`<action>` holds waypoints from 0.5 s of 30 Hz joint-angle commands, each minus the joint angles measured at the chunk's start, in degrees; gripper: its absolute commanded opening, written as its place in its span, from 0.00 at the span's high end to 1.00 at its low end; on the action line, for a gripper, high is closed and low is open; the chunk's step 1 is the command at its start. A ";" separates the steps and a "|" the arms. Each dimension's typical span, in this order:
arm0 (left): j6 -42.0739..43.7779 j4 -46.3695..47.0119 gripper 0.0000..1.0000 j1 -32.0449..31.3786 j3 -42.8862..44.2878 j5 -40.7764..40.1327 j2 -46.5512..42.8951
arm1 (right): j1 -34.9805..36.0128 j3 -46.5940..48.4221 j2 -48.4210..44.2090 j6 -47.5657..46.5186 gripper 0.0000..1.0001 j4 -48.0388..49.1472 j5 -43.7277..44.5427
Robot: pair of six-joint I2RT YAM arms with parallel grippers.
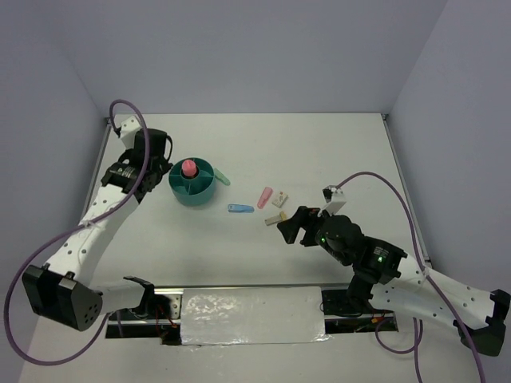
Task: Sort the stationery into containers
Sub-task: Place the stationery in the storage box.
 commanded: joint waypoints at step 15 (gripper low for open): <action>-3.90 11.22 0.93 0.87 -6.48 5.68 5.00 | 0.36 -2.47 -0.97 -3.91 0.09 -0.72 1.25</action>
